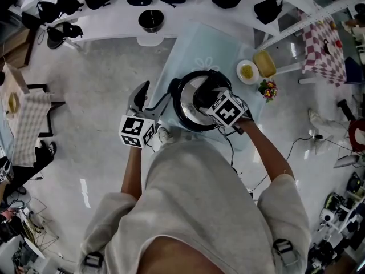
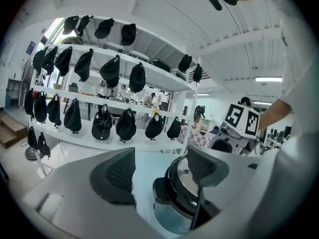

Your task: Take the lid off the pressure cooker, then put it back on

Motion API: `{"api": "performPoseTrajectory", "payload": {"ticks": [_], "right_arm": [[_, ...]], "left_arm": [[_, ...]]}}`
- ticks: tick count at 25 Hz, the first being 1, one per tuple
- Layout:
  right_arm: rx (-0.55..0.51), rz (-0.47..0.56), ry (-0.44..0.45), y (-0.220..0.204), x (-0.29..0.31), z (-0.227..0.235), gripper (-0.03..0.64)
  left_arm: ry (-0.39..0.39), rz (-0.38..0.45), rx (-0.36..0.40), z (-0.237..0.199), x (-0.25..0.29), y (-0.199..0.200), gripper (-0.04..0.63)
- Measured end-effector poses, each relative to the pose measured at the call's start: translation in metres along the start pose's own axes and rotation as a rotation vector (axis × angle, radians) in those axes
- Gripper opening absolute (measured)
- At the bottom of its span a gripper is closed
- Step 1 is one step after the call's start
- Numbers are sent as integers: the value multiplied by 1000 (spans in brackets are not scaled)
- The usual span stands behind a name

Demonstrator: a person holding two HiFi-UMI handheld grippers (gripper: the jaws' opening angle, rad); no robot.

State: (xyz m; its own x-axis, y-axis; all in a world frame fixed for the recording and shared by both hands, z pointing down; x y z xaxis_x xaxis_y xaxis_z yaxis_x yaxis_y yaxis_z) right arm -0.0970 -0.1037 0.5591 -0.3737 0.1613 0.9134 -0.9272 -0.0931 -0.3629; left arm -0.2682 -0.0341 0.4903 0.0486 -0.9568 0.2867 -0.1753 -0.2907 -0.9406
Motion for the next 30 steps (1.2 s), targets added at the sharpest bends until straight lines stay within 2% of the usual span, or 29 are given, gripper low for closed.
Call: {"api": "performPoseTrajectory", "payload": {"ticks": [5,7,21,26,30], "right_arm": [[-292,-171,56,6,3,-5,290],[-344,-199,81,6,4,-6,299],[-350,-142,34,2,-2,-8,304],[-288,-15,6,12,-19,-13,304],[-276,20,-2,11,-20,-16,302]], "left_arm": [[1,1,-1,3,-1,0,328],[2,3,0,4,-1,0,328],[-3,6,16,11,0,4,328],[3,2,33,11,0,5,328],[7,1,40,14,-1,6,328]]}}
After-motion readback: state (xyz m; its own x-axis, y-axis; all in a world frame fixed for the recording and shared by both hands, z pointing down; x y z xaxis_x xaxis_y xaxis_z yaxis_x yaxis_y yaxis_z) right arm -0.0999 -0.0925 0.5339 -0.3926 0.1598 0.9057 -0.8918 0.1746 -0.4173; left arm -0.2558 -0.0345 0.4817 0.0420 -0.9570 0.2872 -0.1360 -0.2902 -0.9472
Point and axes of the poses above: the fingertips, and each gripper's own axes: x forward along the fingers, z to its right, y out of its top, the point moved 3 cm from there along -x, backward along the fingers, and after that the axes turned 5 degrees about y, right-handed, at the moved point
